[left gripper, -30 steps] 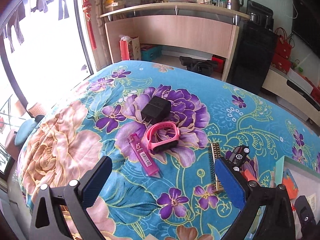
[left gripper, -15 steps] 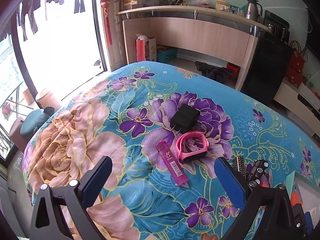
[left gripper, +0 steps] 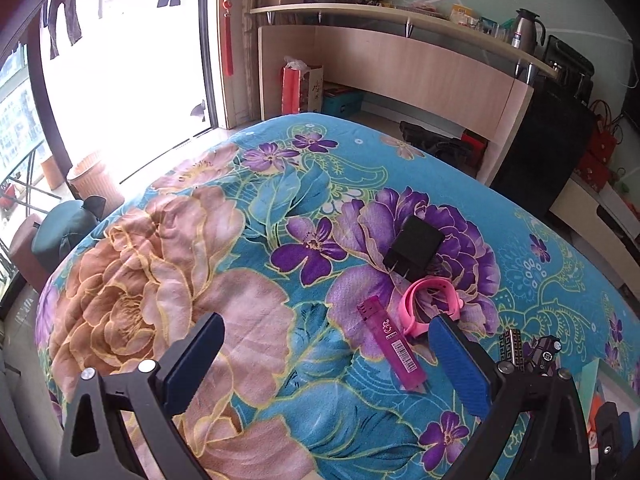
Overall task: Organize rigid objects
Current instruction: 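Grasp the pink lighter with the left tool while the right tool grasps the blue-and-pink maer cutter, then carry the pink lighter and maer cutter into the white tray and release both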
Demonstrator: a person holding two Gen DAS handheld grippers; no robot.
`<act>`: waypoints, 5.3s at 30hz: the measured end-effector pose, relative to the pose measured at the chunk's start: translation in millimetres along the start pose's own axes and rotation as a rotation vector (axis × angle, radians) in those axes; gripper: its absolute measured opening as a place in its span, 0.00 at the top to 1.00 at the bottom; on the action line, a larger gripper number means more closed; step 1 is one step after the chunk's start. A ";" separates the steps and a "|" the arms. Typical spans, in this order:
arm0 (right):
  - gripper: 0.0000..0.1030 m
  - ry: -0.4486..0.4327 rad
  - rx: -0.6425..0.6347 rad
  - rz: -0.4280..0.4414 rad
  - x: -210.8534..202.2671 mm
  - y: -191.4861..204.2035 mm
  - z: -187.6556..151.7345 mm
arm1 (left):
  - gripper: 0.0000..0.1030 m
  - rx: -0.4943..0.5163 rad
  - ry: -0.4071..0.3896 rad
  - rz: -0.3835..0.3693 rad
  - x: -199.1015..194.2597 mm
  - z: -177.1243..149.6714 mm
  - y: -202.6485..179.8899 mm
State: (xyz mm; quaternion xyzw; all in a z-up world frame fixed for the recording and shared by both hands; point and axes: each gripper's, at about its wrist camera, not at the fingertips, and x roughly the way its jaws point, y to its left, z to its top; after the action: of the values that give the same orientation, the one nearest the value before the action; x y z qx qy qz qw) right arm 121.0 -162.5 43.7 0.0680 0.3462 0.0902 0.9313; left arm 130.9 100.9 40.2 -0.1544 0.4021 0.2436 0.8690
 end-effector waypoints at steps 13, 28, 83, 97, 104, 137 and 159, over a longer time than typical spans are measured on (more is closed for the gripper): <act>0.08 0.101 -0.086 -0.061 31.1 12.6 -1.1 | 0.00 0.119 0.081 0.039 48.9 -8.1 -25.8; 0.34 0.199 -0.152 -0.105 53.5 14.5 -9.0 | 0.19 0.205 0.072 0.019 55.3 -12.2 -37.7; 0.61 0.300 -0.190 -0.021 64.7 29.3 -26.2 | 0.76 0.302 0.152 -0.139 45.2 -34.7 -45.4; 0.61 0.184 -0.091 0.056 36.5 22.1 -4.2 | 0.79 0.258 0.058 -0.147 16.8 -17.4 -30.8; 0.61 0.112 -0.059 0.066 11.7 17.0 10.5 | 0.79 0.240 -0.016 -0.198 -13.1 -5.7 -29.3; 0.61 0.135 0.222 -0.323 -43.4 -151.3 18.8 | 0.79 0.768 0.021 -0.588 -102.6 -127.9 -227.5; 0.61 0.189 0.271 -0.254 -36.8 -164.1 9.6 | 0.56 0.845 0.062 -0.589 -108.0 -153.0 -245.8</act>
State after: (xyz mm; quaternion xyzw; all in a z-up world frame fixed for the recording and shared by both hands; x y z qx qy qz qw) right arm 119.8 -330.9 43.2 0.1394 0.4470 -0.0694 0.8809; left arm 109.7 -207.3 45.3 0.0964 0.4304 -0.2001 0.8749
